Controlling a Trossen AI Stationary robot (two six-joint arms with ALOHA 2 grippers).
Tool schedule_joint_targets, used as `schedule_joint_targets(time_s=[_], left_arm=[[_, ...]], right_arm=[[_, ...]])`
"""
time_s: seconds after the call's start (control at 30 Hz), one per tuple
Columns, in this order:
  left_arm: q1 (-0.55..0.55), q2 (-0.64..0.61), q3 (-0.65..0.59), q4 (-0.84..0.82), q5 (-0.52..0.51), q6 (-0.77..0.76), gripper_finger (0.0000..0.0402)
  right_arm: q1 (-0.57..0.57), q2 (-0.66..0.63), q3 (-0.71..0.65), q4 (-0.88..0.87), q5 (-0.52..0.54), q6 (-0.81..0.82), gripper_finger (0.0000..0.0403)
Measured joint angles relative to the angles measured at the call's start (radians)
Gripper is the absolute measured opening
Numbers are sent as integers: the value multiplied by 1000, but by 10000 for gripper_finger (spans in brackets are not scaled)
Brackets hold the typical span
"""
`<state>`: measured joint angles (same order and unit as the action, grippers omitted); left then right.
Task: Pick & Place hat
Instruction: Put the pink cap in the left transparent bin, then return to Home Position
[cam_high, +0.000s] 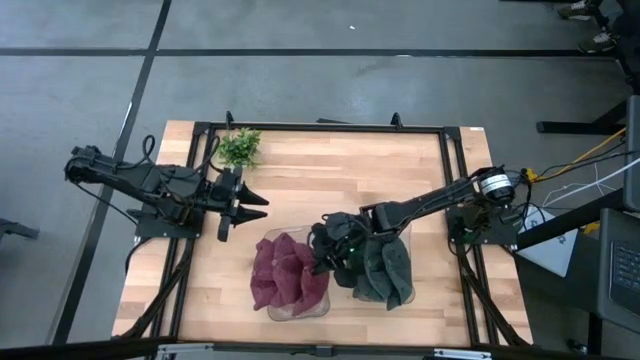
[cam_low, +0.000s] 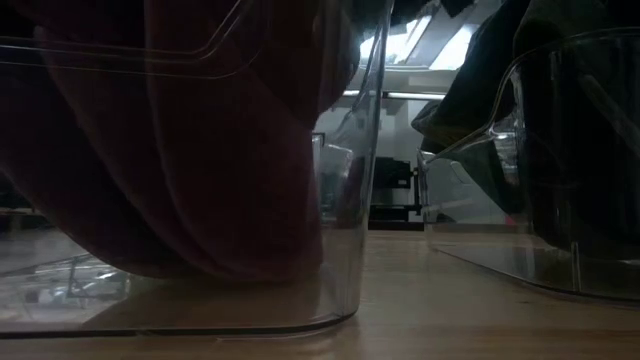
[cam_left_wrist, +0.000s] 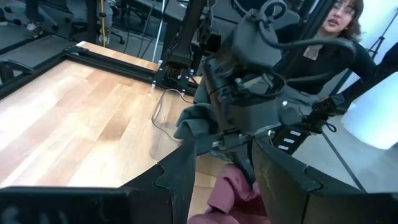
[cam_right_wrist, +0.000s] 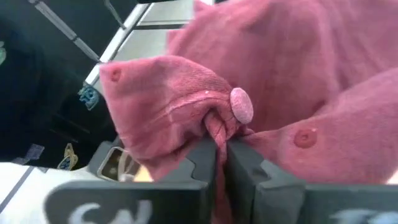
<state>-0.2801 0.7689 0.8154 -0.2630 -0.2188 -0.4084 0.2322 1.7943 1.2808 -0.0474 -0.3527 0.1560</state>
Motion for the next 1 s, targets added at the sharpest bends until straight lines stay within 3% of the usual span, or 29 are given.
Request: schedule_joint_targets(time_s=[0.23, 0.37, 0.67, 0.87, 1.0], left_arm=[[-8, 0, 0, -2, 0, 3, 152], [-8, 0, 0, -3, -1, 3, 152], [-39, -9, 0, 8, -25, 44, 152], [-123, -51, 0, 21, -113, 55, 152], [-224, -81, 0, 19, -256, 71, 152]], right_arm=[[8, -46, 0, -3, 1, -7, 113], [8, -87, 0, -64, -14, -32, 142], [8, -244, 0, -223, 33, -77, 154], [8, -403, 0, -332, 131, -87, 154], [30, -543, -60, -372, 222, -92, 155]])
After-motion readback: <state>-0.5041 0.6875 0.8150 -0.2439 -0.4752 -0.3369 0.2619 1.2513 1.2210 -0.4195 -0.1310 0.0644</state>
